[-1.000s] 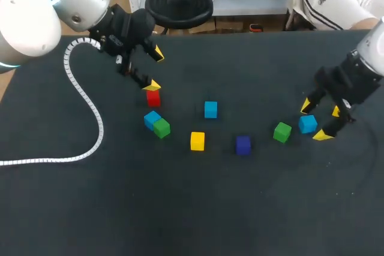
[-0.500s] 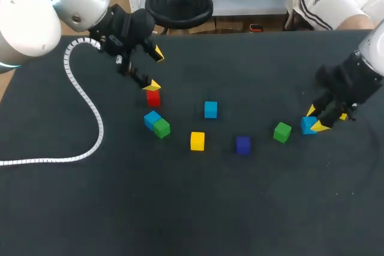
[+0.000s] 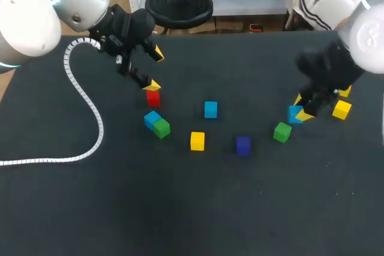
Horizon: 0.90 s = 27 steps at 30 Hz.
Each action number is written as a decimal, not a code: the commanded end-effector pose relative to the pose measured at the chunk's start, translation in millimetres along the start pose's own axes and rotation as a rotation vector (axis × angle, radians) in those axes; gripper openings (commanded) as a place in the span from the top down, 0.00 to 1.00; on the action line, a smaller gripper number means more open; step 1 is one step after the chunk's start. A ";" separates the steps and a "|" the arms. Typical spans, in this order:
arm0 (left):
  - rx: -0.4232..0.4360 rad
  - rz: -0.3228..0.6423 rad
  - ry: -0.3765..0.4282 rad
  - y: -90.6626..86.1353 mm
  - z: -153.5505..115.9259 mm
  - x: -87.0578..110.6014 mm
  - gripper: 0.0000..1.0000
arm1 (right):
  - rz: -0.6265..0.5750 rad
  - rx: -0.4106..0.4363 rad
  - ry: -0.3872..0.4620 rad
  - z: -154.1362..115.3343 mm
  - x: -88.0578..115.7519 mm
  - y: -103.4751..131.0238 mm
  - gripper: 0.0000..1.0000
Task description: Place the blue cubes, place green cubes on the blue cubes, place the yellow cubes on the green cubes, then place the red cubes on the yellow cubes, and place purple cube on the red cubes.
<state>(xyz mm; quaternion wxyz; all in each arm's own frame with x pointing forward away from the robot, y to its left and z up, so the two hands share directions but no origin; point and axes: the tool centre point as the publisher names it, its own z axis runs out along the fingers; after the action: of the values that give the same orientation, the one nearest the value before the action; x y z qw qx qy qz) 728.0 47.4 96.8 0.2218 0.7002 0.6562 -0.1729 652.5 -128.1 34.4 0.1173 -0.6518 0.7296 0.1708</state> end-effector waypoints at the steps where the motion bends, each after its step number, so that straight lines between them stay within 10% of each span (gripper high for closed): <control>1: 0.002 -0.003 0.006 1.0 -0.1 -1.1 0.00 | -0.008 -0.002 0.009 -3.0 -15.7 -4.3 1.00; 27: 0.002 -0.003 0.006 1.0 -0.1 -1.1 0.00 | -0.064 0.006 -0.020 2.8 -41.1 -15.4 1.00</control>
<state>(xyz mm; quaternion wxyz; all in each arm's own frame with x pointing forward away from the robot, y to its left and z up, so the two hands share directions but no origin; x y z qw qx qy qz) 728.0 47.4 96.8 0.2218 0.7002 0.6562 -0.1729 664.3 -103.8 49.1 0.1305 -0.6661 0.7152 0.1668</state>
